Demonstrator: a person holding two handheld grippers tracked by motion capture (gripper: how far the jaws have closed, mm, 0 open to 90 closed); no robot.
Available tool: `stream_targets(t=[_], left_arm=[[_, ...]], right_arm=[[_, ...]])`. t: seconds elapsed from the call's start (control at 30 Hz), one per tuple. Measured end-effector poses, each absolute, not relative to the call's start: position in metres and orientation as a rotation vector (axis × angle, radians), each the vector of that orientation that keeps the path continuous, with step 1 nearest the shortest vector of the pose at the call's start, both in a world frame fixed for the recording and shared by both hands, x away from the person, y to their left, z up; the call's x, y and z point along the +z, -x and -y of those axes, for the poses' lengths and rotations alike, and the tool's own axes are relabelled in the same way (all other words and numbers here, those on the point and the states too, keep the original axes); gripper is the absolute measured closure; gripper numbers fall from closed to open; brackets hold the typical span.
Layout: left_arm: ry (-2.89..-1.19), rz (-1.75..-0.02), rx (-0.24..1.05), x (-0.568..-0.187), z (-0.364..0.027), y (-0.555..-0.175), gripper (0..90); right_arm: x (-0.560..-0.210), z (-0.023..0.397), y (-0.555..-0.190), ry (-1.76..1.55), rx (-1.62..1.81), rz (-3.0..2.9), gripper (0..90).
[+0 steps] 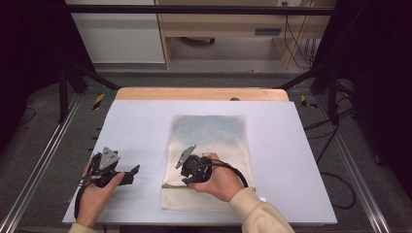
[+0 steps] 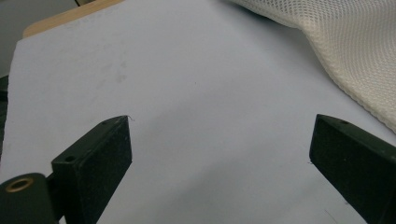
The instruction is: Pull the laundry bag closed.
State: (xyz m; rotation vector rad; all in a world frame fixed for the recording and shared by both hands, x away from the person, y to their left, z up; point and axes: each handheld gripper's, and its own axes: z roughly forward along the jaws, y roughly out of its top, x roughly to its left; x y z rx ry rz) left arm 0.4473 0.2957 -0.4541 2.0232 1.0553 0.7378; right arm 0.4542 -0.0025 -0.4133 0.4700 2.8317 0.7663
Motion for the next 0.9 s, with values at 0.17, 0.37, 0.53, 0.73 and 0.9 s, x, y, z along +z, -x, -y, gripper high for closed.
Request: stream_targets(t=[0.17, 0.37, 0.53, 0.73, 0.9], left_arm=[[-2.018, -1.059, 0.736, -0.454, -0.297, -0.448, 5.7], [-2.015, -1.064, 0.735, -0.453, -0.298, -0.449, 5.7], [-2.018, -1.063, 0.732, -0.453, -0.297, -0.449, 5.7], [-2.020, -1.062, 0.729, -0.453, -0.297, -0.449, 5.9], [-2.022, -1.064, 0.726, -0.453, -0.297, -0.449, 5.8]], right_arm=[[-0.413, -0.007, -0.455, -0.435, 0.765, -2.852, 69.3], [-0.411, -0.017, -0.456, -0.410, 0.785, -2.860, 72.1], [-0.411, -0.026, -0.455, -0.386, 0.795, -2.874, 72.5], [-0.416, -0.036, -0.454, -0.372, 0.805, -2.891, 72.5], [-0.420, -0.044, -0.453, -0.361, 0.810, -2.907, 72.8]])
